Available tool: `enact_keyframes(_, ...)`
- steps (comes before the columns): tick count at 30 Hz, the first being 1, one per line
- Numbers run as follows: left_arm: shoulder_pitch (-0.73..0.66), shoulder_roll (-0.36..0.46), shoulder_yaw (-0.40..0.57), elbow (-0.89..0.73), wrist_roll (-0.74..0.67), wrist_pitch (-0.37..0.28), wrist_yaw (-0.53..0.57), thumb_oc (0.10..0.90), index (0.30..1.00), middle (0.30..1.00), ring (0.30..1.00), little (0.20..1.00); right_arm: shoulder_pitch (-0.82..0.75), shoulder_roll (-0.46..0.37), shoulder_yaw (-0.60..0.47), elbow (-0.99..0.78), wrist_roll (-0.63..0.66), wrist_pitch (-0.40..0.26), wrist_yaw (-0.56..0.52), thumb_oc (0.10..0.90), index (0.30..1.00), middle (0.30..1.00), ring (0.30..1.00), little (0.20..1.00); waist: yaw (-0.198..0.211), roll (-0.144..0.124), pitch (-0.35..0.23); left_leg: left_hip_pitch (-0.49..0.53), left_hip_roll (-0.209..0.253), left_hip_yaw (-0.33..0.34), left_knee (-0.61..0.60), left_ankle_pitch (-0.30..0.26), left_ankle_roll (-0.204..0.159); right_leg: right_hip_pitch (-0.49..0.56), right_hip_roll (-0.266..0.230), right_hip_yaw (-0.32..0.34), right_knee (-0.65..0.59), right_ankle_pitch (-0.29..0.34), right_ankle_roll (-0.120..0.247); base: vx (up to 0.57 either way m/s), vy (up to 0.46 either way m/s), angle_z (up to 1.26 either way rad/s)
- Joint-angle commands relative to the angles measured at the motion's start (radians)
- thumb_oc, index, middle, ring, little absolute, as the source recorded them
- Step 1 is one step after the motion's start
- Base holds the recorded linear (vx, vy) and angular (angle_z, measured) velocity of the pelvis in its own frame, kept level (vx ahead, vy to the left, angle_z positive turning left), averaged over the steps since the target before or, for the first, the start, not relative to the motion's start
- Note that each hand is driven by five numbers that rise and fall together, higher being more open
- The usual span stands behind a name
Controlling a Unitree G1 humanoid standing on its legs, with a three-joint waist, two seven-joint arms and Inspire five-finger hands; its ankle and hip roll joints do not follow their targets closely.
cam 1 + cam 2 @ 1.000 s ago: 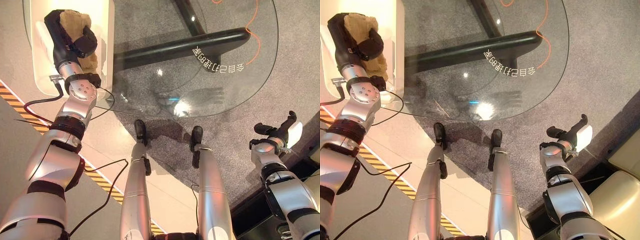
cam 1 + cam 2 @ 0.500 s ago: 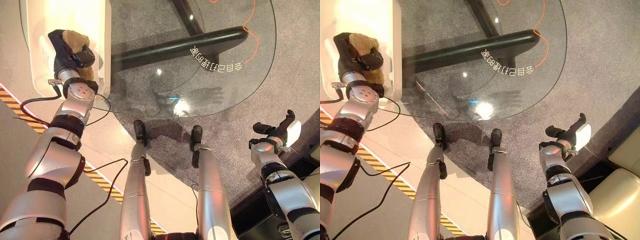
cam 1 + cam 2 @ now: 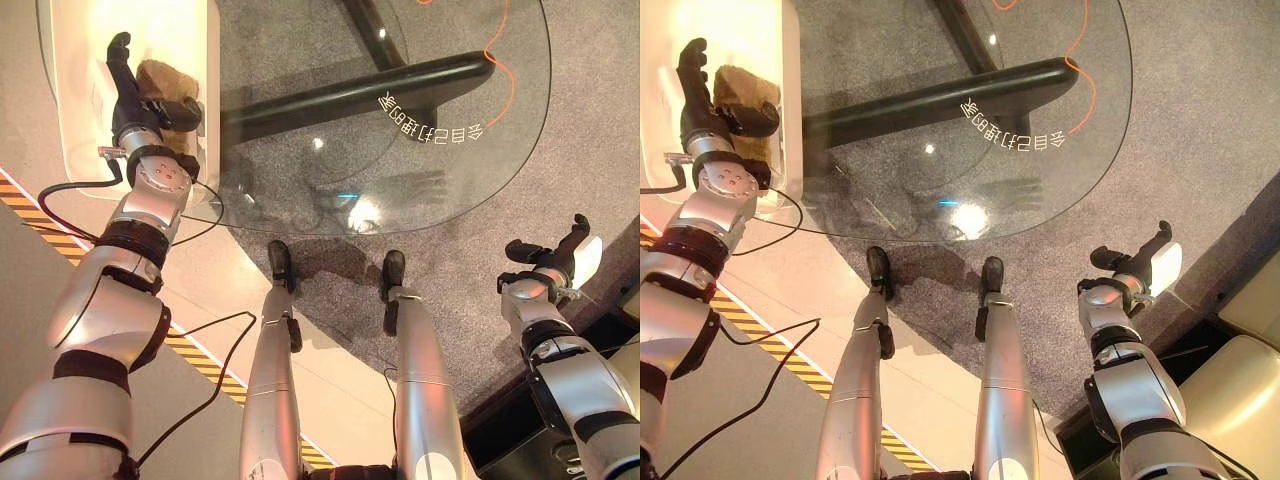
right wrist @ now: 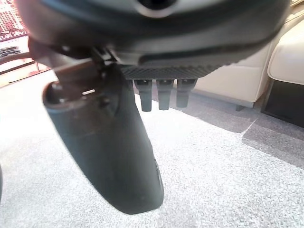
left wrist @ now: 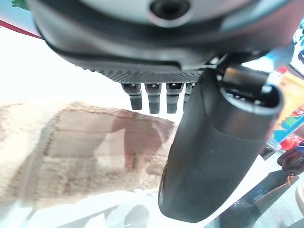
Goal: Wipe the table with a cloth and put it in the basket.
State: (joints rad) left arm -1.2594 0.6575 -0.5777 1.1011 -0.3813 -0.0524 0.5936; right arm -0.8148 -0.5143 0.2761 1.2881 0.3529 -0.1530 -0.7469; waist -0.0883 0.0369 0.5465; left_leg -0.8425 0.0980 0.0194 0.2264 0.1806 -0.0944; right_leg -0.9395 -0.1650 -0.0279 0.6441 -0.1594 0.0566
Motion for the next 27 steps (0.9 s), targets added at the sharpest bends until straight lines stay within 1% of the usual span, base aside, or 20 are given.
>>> enact_keyframes(1,-0.110,0.075,0.032,0.054,-0.007,-0.047,0.016,0.800,0.900,0.900,0.900,0.900,0.001,-0.116,0.015,0.038,-0.002,-0.018,-0.026,0.800,0.900,0.900,0.900,0.900,-0.011,0.031,-0.027,0.013,0.009,0.013,0.154,-0.179,0.039,0.059,0.011,0.003,-0.223,0.150,0.022,0.00,0.000,0.00)
enact_keyframes(12,-0.111,0.075,0.034,0.061,-0.029,-0.051,0.004,0.800,0.900,0.900,0.900,0.900,0.002,-0.116,0.015,0.041,0.000,-0.021,-0.024,0.800,0.900,0.900,0.900,0.900,-0.011,0.030,-0.027,0.019,0.007,0.012,0.147,-0.177,0.038,0.065,0.009,0.001,-0.229,0.154,0.023,0.00,0.000,0.00)
enact_keyframes(17,-0.104,0.073,0.042,0.047,-0.045,-0.063,0.037,0.800,0.900,0.900,0.900,0.900,0.005,-0.112,0.013,0.039,0.001,-0.020,-0.026,0.800,0.900,0.900,0.900,0.900,-0.009,0.029,-0.027,0.019,0.007,0.010,0.150,-0.177,0.038,0.067,0.009,0.000,-0.228,0.153,0.022,0.00,0.000,0.00)
enact_keyframes(18,-0.101,0.073,0.052,0.044,-0.058,-0.088,0.064,0.800,0.900,0.900,0.900,0.900,0.009,-0.110,0.011,0.039,0.004,-0.021,-0.026,0.800,0.900,0.900,0.900,0.900,-0.008,0.028,-0.027,0.022,0.007,0.010,0.149,-0.177,0.038,0.070,0.009,-0.001,-0.228,0.152,0.022,-0.01,-0.035,0.00)
enact_keyframes(19,-0.096,0.073,0.070,0.039,-0.058,-0.148,0.115,0.800,0.900,0.900,0.900,0.900,0.014,-0.106,0.007,0.045,0.003,-0.028,-0.024,0.800,0.900,0.900,0.900,0.900,-0.007,0.026,-0.027,0.027,0.007,0.009,0.147,-0.178,0.037,0.076,0.009,-0.002,-0.229,0.151,0.022,-0.01,-0.045,0.00)
enact_keyframes(21,-0.082,0.076,0.094,0.010,-0.057,-0.212,0.163,0.800,0.900,0.900,0.900,0.900,0.028,-0.097,0.004,0.047,0.009,-0.037,-0.023,0.800,0.900,0.900,0.900,0.900,-0.003,0.024,-0.027,0.033,0.007,0.005,0.146,-0.179,0.037,0.083,0.010,-0.003,-0.230,0.150,0.021,-0.01,-0.056,0.01)
enact_keyframes(22,-0.065,0.079,0.118,-0.021,-0.048,-0.261,0.187,0.800,0.900,0.900,0.900,0.900,0.042,-0.087,-0.003,0.044,0.012,-0.041,-0.016,0.800,0.900,0.900,0.900,0.900,0.001,0.020,-0.027,0.042,0.006,0.003,0.143,-0.181,0.038,0.094,0.011,-0.007,-0.234,0.149,0.021,-0.01,-0.071,0.01)
enact_keyframes(25,-0.038,0.079,0.146,-0.070,-0.057,-0.287,0.195,0.800,0.900,0.900,0.900,0.900,0.059,-0.074,-0.004,0.035,0.027,-0.049,0.038,0.800,0.900,0.900,0.900,0.900,0.008,0.016,-0.027,0.056,0.004,0.001,0.135,-0.181,0.037,0.111,0.011,-0.012,-0.240,0.150,0.021,-0.01,-0.058,0.01)
enact_keyframes(26,-0.020,0.080,0.160,-0.100,-0.068,-0.298,0.187,0.800,0.900,0.900,0.900,0.900,0.072,-0.065,-0.003,0.030,0.028,-0.058,0.086,0.800,0.900,0.900,0.900,0.900,0.013,0.013,-0.027,0.066,0.003,-0.001,0.131,-0.181,0.037,0.122,0.011,-0.016,-0.242,0.150,0.022,-0.02,-0.095,0.03)
enact_keyframes(27,-0.004,0.088,0.179,-0.137,-0.078,-0.299,0.167,0.800,0.900,0.900,0.900,0.900,0.078,-0.062,0.003,0.027,0.037,-0.047,0.109,0.800,0.900,0.900,0.900,0.900,0.020,0.011,-0.027,0.084,0.002,0.000,0.121,-0.179,0.036,0.143,0.008,-0.023,-0.250,0.150,0.023,-0.03,-0.091,0.03)
